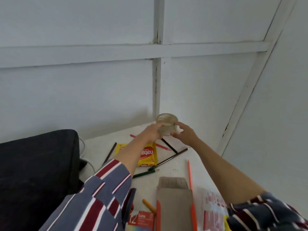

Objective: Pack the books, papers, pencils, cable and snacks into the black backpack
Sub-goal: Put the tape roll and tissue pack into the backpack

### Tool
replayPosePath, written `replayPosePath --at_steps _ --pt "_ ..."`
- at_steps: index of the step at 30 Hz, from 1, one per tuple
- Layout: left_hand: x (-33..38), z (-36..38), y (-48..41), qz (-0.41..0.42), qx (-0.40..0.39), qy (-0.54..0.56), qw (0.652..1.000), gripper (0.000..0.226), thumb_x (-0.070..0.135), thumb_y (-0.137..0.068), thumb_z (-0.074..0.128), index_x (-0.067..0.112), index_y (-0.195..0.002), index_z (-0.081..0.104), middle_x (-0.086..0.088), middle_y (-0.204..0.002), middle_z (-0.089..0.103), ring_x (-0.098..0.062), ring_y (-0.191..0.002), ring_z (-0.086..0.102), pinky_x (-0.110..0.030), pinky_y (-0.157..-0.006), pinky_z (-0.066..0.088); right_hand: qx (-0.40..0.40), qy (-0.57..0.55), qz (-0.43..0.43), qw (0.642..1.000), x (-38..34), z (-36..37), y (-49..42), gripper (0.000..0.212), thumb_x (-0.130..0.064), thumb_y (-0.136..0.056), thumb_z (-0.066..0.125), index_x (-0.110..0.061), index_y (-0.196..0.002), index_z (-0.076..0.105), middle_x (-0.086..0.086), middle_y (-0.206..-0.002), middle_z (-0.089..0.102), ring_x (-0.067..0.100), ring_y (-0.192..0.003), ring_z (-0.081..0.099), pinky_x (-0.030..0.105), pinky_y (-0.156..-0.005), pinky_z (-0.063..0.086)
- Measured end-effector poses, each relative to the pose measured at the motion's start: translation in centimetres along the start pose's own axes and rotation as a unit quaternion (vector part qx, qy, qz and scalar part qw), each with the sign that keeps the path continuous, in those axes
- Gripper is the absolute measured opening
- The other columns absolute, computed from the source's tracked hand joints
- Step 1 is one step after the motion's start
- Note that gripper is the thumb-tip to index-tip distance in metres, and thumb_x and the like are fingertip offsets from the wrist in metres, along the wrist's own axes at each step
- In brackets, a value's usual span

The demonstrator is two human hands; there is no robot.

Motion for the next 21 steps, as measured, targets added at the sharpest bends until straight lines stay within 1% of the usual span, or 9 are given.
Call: replayPosePath --at_steps 2,4,6,8,12,15,18,21 --pt "-0.3 0.0 -0.3 0.004 0.016 0.013 1.000 0.063 0.001 -0.086 0.057 0.020 -0.142 0.035 -0.013 -0.139 0.045 -0.026 -0.122 0.047 -0.026 -0.092 0.037 0.023 0.001 -0.014 1.000 0.2 0.2 -0.4 0.052 -0.018 -0.086 0.066 -0.020 -0.134 0.047 0.004 -0.130 0.053 0.023 -0.121 0.049 0.026 -0.094 0.036" --pt "-0.3 -0.2 -0.3 0.009 0.032 0.021 0.999 0.058 0.002 -0.086 0.058 0.019 -0.139 0.040 -0.012 -0.138 0.047 -0.026 -0.119 0.049 -0.026 -0.092 0.038 0.050 -0.007 -0.016 0.999 0.3 0.1 -0.6 0.044 -0.019 -0.085 0.066 -0.019 -0.127 0.053 0.005 -0.120 0.059 0.023 -0.112 0.054 0.028 -0.090 0.041" --pt "0.0 -0.6 -0.1 0.016 0.039 0.014 0.999 0.051 0.005 -0.087 0.058 0.016 -0.135 0.045 -0.011 -0.135 0.050 -0.026 -0.117 0.051 -0.027 -0.092 0.038 0.077 -0.003 -0.016 0.997 0.3 0.0 -0.6 0.035 -0.020 -0.086 0.064 -0.018 -0.120 0.057 0.006 -0.113 0.062 0.025 -0.104 0.057 0.032 -0.085 0.045" --pt "0.3 -0.9 0.3 0.021 0.036 0.007 0.999 0.047 0.008 -0.088 0.059 0.014 -0.132 0.048 -0.011 -0.134 0.051 -0.027 -0.117 0.051 -0.028 -0.093 0.038 0.091 0.006 -0.012 0.996 0.2 -0.2 -0.3 0.030 -0.023 -0.087 0.063 -0.019 -0.116 0.059 0.007 -0.110 0.063 0.024 -0.101 0.058 0.030 -0.080 0.044" --pt "0.9 -2.2 1.6 0.017 0.034 0.000 0.999 0.049 0.010 -0.087 0.061 0.017 -0.133 0.048 -0.010 -0.136 0.048 -0.028 -0.119 0.049 -0.027 -0.093 0.037 0.095 0.014 -0.032 0.995 -1.1 -1.0 0.7 0.025 -0.025 -0.087 0.063 -0.021 -0.112 0.061 0.010 -0.109 0.063 0.023 -0.103 0.057 0.029 -0.079 0.042" --pt "2.3 -3.7 3.0 0.028 0.041 -0.014 0.999 0.051 0.010 -0.087 0.061 0.018 -0.135 0.047 -0.009 -0.138 0.047 -0.027 -0.121 0.047 -0.026 -0.092 0.037 0.117 0.017 -0.056 0.991 -3.0 -2.7 2.0 0.023 -0.025 -0.086 0.064 -0.022 -0.109 0.062 0.010 -0.106 0.064 0.023 -0.100 0.058 0.029 -0.079 0.043" --pt "3.4 -5.2 5.3 0.040 0.060 -0.010 0.997 0.052 0.012 -0.086 0.061 0.019 -0.135 0.048 -0.010 -0.135 0.049 -0.026 -0.119 0.047 -0.024 -0.084 0.037 0.136 0.015 -0.076 0.988 -5.2 -4.2 4.2 0.021 -0.024 -0.085 0.065 -0.021 -0.106 0.063 0.010 -0.101 0.065 0.024 -0.096 0.059 0.031 -0.081 0.045" --pt "3.9 -6.5 8.5 0.051 0.073 0.002 0.996 0.052 0.011 -0.086 0.061 0.021 -0.135 0.048 -0.010 -0.133 0.049 -0.023 -0.112 0.049 -0.023 -0.079 0.039 0.145 0.016 -0.097 0.984 -7.4 -4.7 6.8 0.021 -0.024 -0.085 0.066 -0.020 -0.106 0.063 0.011 -0.099 0.065 0.024 -0.094 0.060 0.032 -0.082 0.045"
Point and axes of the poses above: each hand's wrist, its own y-axis away from the middle knuckle, its own z-axis out of the palm, x = y × z, the point moved 8 cm from there along -y, towards the middle knuckle
